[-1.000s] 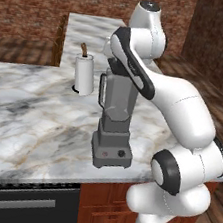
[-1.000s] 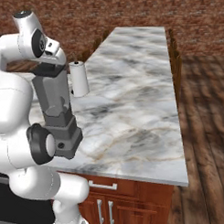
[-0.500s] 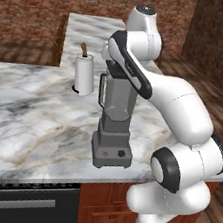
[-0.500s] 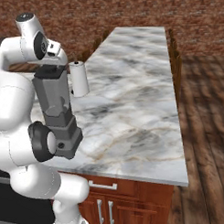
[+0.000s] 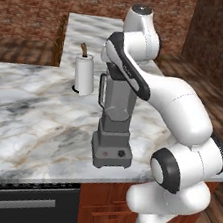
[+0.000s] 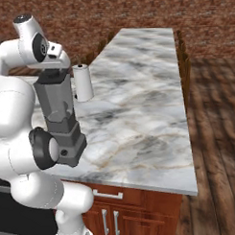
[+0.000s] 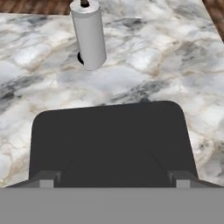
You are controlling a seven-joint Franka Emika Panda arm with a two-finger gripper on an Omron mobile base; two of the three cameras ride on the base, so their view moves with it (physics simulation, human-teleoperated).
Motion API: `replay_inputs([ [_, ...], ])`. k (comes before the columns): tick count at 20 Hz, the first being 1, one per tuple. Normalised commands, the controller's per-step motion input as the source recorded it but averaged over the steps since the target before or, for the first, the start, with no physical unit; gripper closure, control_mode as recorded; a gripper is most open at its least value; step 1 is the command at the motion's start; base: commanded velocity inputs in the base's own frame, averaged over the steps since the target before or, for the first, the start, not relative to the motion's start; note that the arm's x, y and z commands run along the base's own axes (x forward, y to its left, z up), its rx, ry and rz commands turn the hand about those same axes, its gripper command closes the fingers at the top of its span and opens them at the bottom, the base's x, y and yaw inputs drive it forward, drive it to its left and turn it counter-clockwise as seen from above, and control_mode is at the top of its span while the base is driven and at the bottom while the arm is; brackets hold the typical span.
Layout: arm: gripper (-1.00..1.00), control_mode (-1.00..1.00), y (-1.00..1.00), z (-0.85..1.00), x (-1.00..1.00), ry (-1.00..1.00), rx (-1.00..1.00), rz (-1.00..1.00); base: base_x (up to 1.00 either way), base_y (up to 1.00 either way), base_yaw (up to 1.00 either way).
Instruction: Open the blender lid, put the tangerine in the blender, close the lid, and start the blender.
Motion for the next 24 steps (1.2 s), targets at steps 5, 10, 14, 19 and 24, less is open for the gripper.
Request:
replay_inputs([
  [5,1.00,-1.00,0.00,0.00,-0.10,0.07,-0.03,-0.06,0.00,0.00,0.00],
  [10,1.00,-1.00,0.00,-0.02,-0.12,0.09,-0.01,-0.11,0.00,0.00,0.00],
  [14,1.00,-1.00,0.00,-0.02,-0.11,0.11,0.00,-0.14,0.00,0.00,0.00],
  [19,1.00,-1.00,-0.02,0.00,-0.22,0.05,0.00,-0.11,0.00,0.00,0.00],
  [24,1.00,-1.00,0.00,-0.04,-0.41,0.00,0.00,-0.04,0.00,0.00,0.00],
])
